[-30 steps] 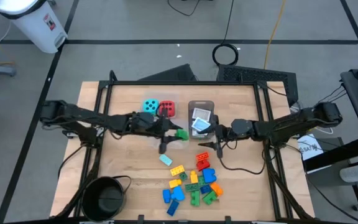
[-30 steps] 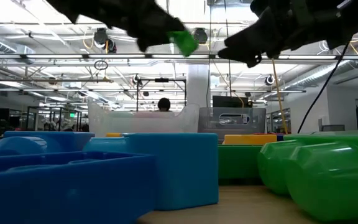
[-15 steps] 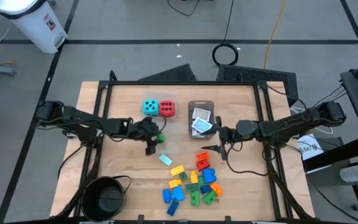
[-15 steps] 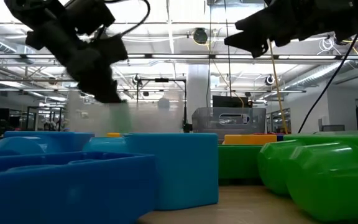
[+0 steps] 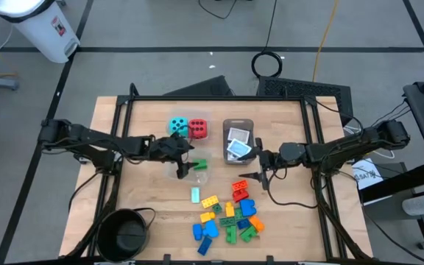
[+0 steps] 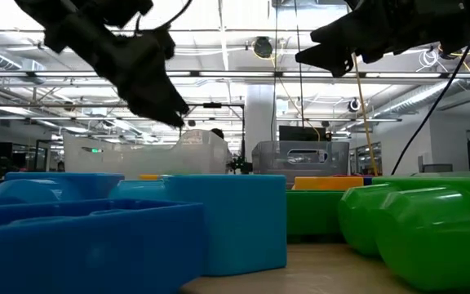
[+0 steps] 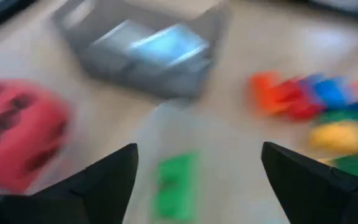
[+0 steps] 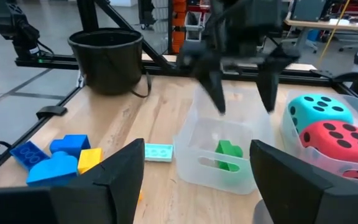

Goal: Pick & Place Toys
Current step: Adjust the bottom transparent bin on the table

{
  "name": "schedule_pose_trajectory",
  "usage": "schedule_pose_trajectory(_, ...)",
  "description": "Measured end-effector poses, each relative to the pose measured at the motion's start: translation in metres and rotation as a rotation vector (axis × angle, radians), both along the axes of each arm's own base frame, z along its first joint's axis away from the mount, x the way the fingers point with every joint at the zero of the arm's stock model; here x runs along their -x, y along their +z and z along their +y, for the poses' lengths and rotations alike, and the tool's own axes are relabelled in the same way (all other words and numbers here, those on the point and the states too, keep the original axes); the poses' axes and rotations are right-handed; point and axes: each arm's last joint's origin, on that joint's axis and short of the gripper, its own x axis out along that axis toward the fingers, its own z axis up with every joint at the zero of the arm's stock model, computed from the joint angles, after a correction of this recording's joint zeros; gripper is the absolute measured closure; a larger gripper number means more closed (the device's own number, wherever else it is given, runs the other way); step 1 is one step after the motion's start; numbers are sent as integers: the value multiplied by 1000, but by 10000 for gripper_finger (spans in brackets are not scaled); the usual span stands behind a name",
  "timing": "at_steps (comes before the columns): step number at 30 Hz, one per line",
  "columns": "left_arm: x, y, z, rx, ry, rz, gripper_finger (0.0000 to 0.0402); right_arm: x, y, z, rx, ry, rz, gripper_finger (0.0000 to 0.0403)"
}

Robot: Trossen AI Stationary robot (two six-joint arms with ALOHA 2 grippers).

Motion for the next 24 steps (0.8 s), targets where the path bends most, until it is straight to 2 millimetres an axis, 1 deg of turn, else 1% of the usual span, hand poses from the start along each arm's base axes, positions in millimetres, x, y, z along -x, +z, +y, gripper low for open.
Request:
schedule_pose_trajectory(1, -2, 6, -5, 45, -35, -30, 62, 0, 0, 0, 0, 0, 0, 146)
schedule_pose_trajectory(3, -2, 9, -18, 90, -147, -40, 73, 0, 0, 0, 0, 0, 0, 146)
schedule_pose_trajectory(5, 2, 5, -38, 74, -252, -8, 85, 0, 0, 0, 0, 0, 1, 148)
schedule_pose_trajectory(7, 5, 3, -59, 23, -320, 3, 97, 0, -1, 0, 1, 0, 7, 149)
schedule_pose_trajectory(10, 15, -4, -84, -108, -318, 65, 116, 0, -1, 0, 1, 0, 7, 149)
schedule_pose_trajectory(13, 24, -14, -99, -173, -219, 108, 133, 0, 0, 0, 0, 0, 6, 150)
schedule_pose_trajectory(15, 24, -19, -105, -154, -190, 112, 142, 0, 0, 0, 0, 0, 5, 149)
schedule_pose_trajectory(17, 25, -29, -107, -156, -173, 143, 151, 0, 0, 0, -3, 0, -3, 149)
schedule_pose_trajectory(19, 19, -36, -108, -147, -150, 144, 158, 0, 1, 0, -17, -3, -2, 150)
schedule_pose_trajectory(24, 4, -55, -101, -171, -109, 171, 167, 0, 1, 0, -24, -4, -7, 149)
